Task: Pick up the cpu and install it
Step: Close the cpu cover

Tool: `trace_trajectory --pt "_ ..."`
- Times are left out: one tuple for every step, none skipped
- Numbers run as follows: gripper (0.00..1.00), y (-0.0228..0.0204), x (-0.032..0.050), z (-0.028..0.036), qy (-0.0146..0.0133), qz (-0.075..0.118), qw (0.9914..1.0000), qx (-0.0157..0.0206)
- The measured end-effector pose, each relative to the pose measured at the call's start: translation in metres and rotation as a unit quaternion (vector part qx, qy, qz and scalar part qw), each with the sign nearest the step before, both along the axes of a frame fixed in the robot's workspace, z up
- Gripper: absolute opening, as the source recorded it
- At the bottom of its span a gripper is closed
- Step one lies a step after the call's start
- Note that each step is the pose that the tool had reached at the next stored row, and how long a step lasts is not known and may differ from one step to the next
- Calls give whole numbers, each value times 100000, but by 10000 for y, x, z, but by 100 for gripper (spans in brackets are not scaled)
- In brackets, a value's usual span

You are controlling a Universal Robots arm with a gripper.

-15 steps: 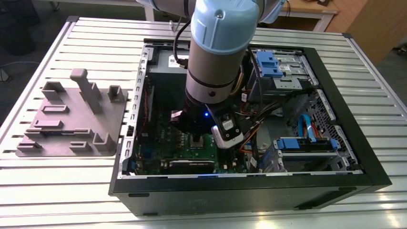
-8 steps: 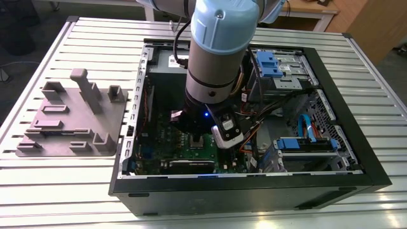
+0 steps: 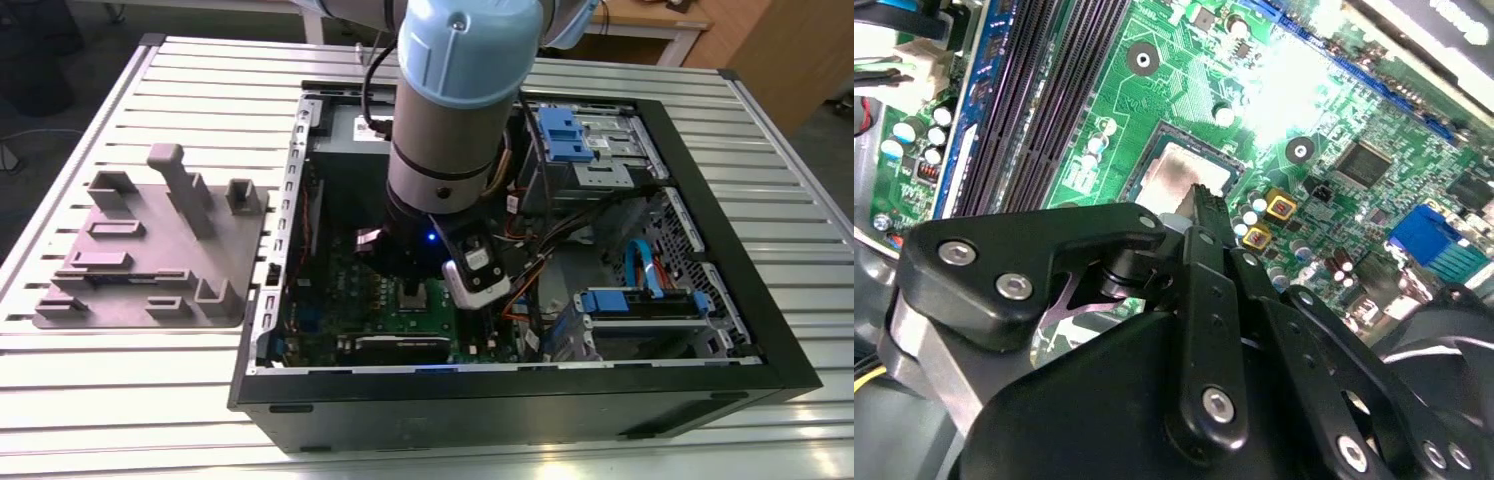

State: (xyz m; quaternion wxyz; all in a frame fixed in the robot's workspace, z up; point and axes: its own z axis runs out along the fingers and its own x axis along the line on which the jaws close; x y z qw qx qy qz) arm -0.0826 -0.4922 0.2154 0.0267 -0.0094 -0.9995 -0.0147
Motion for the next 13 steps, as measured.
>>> trace_trajectory --pt "11 0 -1 28 -3 5 100000 1" --pt "11 2 -3 64 -16 4 100000 4" --pt "11 3 -4 101 -49 3 100000 8" --pt "11 3 -5 143 -95 11 100000 -2" --pt "11 3 -5 180 -148 11 100000 1" --pt "11 4 -5 218 -184 11 100000 1" --pt "11 5 -5 257 -212 9 100000 4" --pt "11 6 -5 294 -253 8 100000 6" --pt "11 7 -5 327 -292 7 100000 -8" --pt "11 10 -6 356 -343 6 99999 -29" --pt "11 17 -6 367 -436 42 99999 -55" --pt "11 26 -6 368 -442 294 99999 -55" --pt "11 30 -5 368 -442 794 99996 -58"
